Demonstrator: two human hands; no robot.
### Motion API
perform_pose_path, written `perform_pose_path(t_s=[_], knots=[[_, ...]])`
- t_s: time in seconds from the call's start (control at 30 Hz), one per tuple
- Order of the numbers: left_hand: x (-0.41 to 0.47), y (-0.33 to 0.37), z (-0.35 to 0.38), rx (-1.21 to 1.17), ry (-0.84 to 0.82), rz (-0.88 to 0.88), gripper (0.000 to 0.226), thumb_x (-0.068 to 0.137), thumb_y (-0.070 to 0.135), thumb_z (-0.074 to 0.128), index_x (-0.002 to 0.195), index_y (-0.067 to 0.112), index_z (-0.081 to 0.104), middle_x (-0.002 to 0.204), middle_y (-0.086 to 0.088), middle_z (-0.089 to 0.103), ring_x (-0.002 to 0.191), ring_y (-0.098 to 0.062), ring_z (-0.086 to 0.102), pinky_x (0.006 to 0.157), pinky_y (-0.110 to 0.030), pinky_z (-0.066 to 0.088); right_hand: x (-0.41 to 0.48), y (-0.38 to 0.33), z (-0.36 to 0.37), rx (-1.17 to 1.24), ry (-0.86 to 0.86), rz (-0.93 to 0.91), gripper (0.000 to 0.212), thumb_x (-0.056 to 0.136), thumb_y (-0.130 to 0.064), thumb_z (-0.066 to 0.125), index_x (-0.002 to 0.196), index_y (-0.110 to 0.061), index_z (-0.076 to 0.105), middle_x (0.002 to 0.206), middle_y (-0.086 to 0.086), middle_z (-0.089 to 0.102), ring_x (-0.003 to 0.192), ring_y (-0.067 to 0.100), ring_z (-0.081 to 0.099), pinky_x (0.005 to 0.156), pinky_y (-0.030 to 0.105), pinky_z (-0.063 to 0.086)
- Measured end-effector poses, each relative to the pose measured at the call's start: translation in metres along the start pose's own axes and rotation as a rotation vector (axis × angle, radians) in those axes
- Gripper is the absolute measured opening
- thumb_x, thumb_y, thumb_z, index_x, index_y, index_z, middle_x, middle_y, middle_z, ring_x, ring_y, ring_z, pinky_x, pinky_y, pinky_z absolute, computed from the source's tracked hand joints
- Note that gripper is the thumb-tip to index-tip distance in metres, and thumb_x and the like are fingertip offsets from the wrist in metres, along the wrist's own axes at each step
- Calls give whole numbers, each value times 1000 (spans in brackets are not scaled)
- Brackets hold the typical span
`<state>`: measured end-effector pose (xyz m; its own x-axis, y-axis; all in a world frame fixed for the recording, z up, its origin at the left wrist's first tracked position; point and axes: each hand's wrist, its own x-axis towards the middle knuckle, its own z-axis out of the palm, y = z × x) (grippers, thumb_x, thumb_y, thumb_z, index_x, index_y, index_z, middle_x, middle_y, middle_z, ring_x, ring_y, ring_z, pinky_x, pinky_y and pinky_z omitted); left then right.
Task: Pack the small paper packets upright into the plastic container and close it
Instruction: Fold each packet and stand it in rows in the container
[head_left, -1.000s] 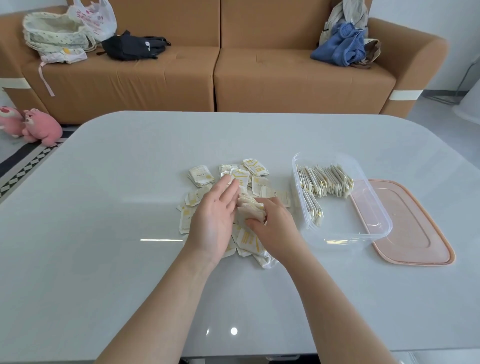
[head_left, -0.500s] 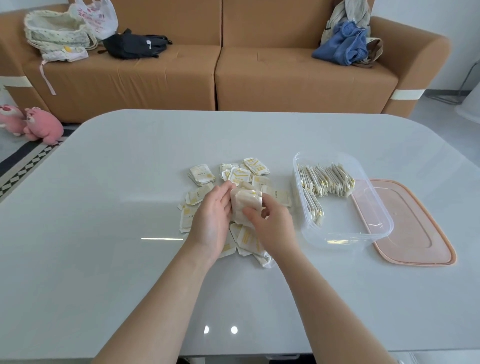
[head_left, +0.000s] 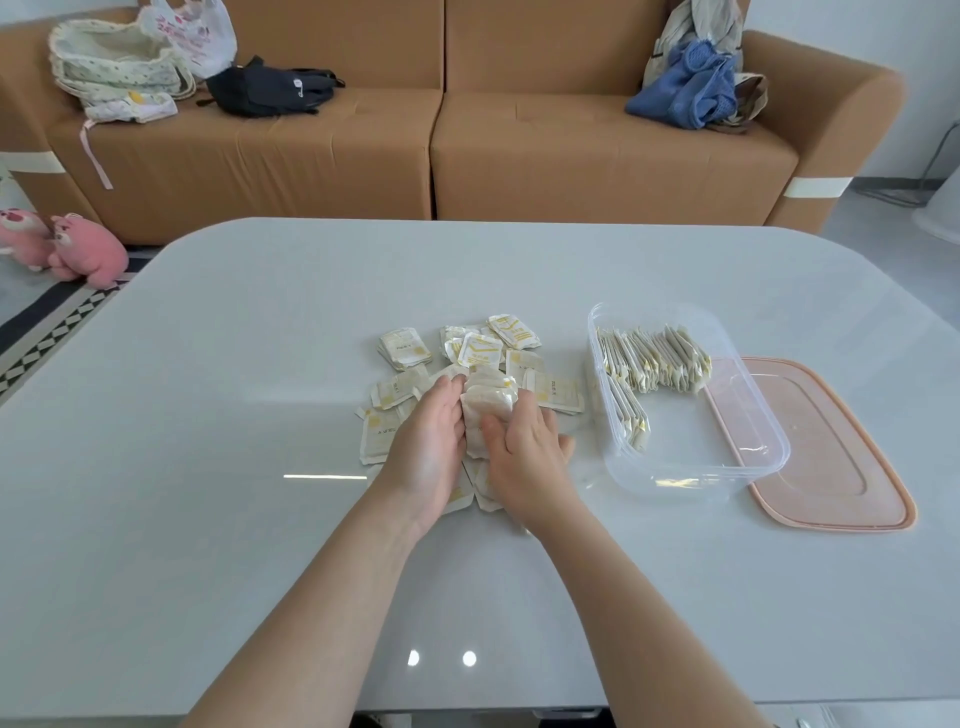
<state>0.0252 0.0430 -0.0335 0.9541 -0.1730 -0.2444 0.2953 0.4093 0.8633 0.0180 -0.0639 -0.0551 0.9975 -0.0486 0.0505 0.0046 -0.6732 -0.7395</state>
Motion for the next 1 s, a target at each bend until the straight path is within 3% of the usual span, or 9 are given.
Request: perform_pose_path(t_s=[0.07,0.17,0.27,0.47,0.63,0.83,1.0], knots=[[-1,1,-1,-21,-16,-15,71,93,48,37,151,9,25,155,-4,34,142,-14,33,121,-38,18,0,0,-3,-14,24,-15,12,101,-28,39,94,-20,32,104,-5,50,110,21,40,90,40,29],[-6,10,3,-33,-24,26,54,101,39,27,144,9,40,143,-6,51,132,-14,47,114,-36,31,1,-7,-13,57,77,-71,16,99,-26,45,89,-15,38,91,-2,51,99,25,46,87,42,37],[-10,24,6,26,109,69,43,100,28,28,125,15,60,120,-2,68,111,-14,61,90,-34,41,1,-16,-32,152,73,-102,18,97,-29,47,90,-12,45,87,0,57,90,24,51,77,41,42],[-10,28,7,213,322,128,27,93,10,41,96,13,68,93,-5,74,76,-15,67,67,-28,42,7,-16,-72,124,212,-171,21,96,-26,50,82,-15,40,72,-7,49,68,13,45,57,28,29],[-8,23,5,426,370,179,28,90,0,39,85,10,65,78,-2,70,61,-13,60,50,-13,43,18,8,-102,123,361,-82,15,96,-19,51,84,-13,43,71,-6,46,68,17,42,58,32,24],[-7,20,4,490,373,179,27,89,2,41,84,11,66,73,2,69,56,-10,58,53,-19,40,26,46,-131,-30,437,113,13,95,-24,48,89,-13,44,87,11,54,81,29,44,62,34,22],[-9,21,4,504,374,176,26,88,1,41,85,9,66,73,1,69,58,-13,57,53,-22,39,25,62,-140,-332,243,264,20,92,-24,48,100,-10,59,94,14,62,84,28,48,64,32,31]])
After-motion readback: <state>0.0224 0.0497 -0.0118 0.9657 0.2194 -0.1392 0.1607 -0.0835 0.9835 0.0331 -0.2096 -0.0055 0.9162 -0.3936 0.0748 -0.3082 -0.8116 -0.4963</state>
